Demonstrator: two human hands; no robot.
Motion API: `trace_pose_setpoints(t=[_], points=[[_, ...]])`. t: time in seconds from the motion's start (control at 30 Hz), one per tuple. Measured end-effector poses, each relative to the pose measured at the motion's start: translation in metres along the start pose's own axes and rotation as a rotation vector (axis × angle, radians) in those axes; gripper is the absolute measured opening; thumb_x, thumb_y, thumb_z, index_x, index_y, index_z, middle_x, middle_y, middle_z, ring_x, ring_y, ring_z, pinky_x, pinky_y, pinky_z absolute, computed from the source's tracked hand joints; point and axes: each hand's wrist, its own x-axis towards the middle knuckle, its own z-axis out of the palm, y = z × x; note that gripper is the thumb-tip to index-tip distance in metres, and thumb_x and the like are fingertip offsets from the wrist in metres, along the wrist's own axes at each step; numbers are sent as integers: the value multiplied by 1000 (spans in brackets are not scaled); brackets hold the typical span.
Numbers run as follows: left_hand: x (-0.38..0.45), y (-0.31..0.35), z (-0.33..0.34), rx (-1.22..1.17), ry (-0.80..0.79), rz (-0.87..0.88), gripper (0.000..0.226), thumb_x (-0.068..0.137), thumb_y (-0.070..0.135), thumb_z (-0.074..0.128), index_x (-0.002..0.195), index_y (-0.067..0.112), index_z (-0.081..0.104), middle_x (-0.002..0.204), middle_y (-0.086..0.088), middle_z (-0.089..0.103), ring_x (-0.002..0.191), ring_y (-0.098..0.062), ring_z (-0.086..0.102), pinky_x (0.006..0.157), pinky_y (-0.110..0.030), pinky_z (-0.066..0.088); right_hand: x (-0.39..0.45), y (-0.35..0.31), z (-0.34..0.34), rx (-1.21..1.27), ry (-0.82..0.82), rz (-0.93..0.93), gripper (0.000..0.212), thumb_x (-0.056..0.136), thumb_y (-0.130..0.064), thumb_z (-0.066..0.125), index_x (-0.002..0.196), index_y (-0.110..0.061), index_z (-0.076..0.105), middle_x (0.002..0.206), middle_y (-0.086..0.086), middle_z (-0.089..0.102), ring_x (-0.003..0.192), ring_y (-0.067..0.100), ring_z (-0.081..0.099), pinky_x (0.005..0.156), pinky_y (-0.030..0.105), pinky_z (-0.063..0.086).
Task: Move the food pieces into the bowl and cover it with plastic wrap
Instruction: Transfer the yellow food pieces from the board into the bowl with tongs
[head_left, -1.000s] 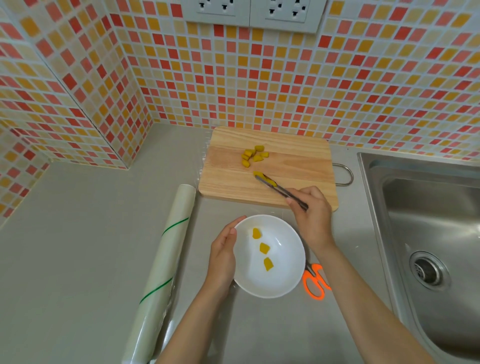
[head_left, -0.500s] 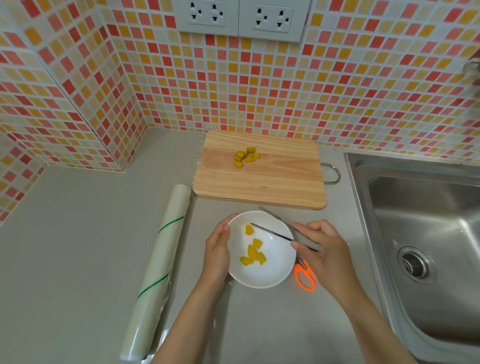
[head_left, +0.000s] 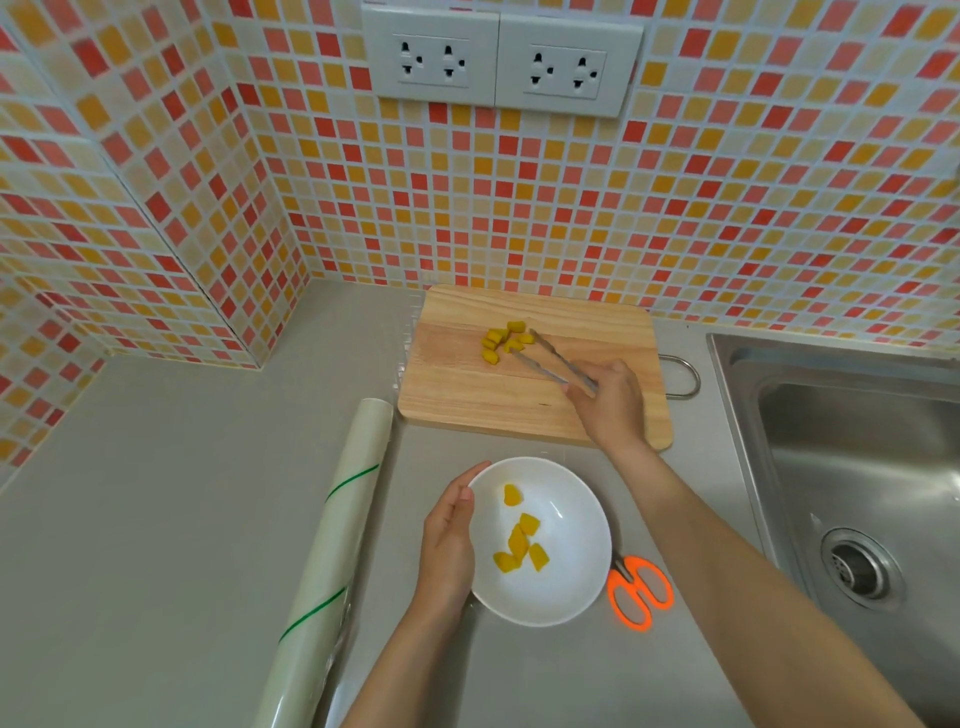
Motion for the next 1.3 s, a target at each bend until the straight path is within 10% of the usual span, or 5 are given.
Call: trace_pose_setpoints(t=[0.4, 0.67, 1.0, 1.3], points=[[1, 0, -2, 28, -11, 7, 32, 99, 16, 37, 104, 27, 67, 97, 15, 74, 92, -3, 67, 70, -13, 51, 48, -3, 15, -95, -33, 52, 31, 87, -23, 59, 116, -15, 65, 113, 10, 63, 103, 29, 56, 85, 37, 51], [1, 0, -2, 13, -16, 10, 32, 100, 15, 36, 104, 26, 66, 94, 18, 74, 89, 0, 67, 68, -10, 49, 29, 2, 11, 109, 71, -42, 22, 84, -6, 61, 103, -8, 71, 96, 18, 67, 94, 30, 57, 67, 19, 30], [0, 2, 0, 17, -16, 38, 33, 100, 13, 35, 103, 22, 66, 96, 11, 73, 87, 0, 67, 69, -10, 49, -81, 4, -38, 340, 14, -191, 25, 81, -4, 66, 106, -6, 69, 86, 8, 57, 79, 13, 56, 69, 3, 41], [-1, 3, 2, 17, -30, 48, 33, 99, 10, 34, 106, 17, 64, 101, 3, 69, 85, 0, 66, 70, -10, 50, -130, 18, -63, -35, -138, -236, 37, 78, -19, 70, 114, -25, 66, 93, -2, 53, 97, 15, 46, 86, 33, 30]])
